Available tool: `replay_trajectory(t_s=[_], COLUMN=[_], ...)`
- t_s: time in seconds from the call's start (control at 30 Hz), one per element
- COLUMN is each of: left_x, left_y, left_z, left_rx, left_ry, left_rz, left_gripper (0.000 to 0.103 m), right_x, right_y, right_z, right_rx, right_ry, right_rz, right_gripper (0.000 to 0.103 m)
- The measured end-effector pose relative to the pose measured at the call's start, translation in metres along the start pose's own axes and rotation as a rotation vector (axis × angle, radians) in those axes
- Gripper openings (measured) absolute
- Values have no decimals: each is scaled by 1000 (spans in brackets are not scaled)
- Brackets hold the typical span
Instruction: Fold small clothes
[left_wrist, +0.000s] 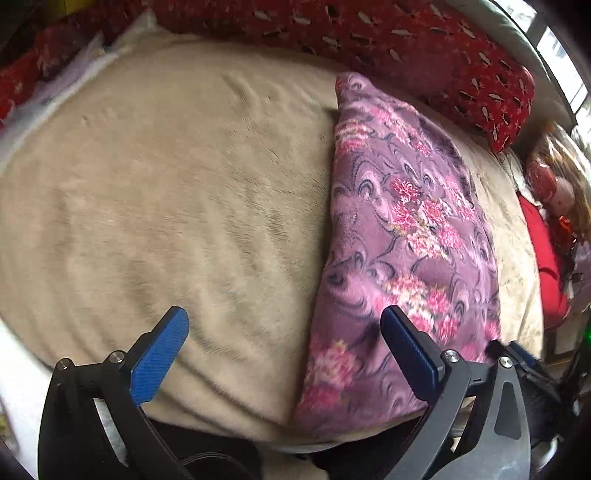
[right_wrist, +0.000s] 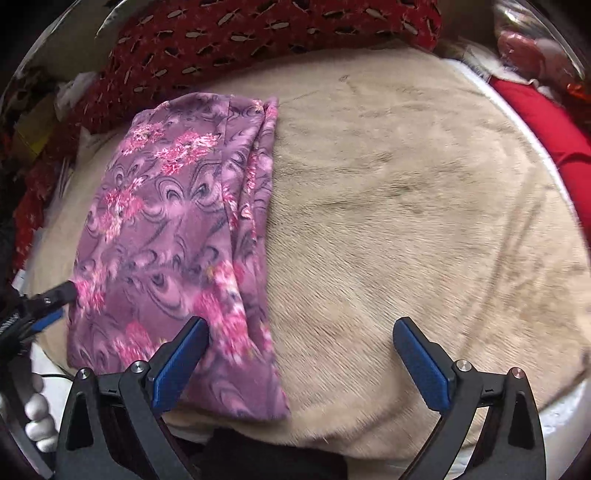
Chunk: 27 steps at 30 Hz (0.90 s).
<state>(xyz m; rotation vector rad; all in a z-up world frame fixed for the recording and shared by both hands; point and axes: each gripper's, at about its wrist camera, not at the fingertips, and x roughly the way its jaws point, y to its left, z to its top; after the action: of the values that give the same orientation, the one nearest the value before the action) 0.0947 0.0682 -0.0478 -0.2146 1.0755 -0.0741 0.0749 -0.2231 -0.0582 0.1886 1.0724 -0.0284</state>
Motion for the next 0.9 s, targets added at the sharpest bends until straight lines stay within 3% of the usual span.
replay_trajectory(t_s=[0.23, 0.47, 0.6, 0.67, 0.7, 0.77, 0.9], left_x=[-19, -22, -9, 4, 9, 13, 3], left_y=[9, 1, -9, -12, -12, -12, -11], left_z=[-20, -18, -22, -24, -24, -24, -22], left_rx=[59, 88, 122, 143, 151, 160, 156], left_ry=[-65, -85, -62, -26, -13, -3, -24], left_rz=[82, 69, 98, 124, 130, 138, 120], left_gripper=[103, 103, 103, 103, 103, 103, 103], right_x=[-31, -32, -17, -3, 6, 11, -3], right_y=[10, 14, 17, 17, 16, 12, 22], right_z=[-14, -9, -8, -9, -12, -14, -15], right_rx=[-45, -69, -62, -64, -64, -43, -98], right_ry=[-95, -111, -81, -54, -20, -20, -57], right_rz=[-39, 61, 148, 137, 139, 199, 151], right_gripper=[101, 96, 76, 54, 35, 32, 34])
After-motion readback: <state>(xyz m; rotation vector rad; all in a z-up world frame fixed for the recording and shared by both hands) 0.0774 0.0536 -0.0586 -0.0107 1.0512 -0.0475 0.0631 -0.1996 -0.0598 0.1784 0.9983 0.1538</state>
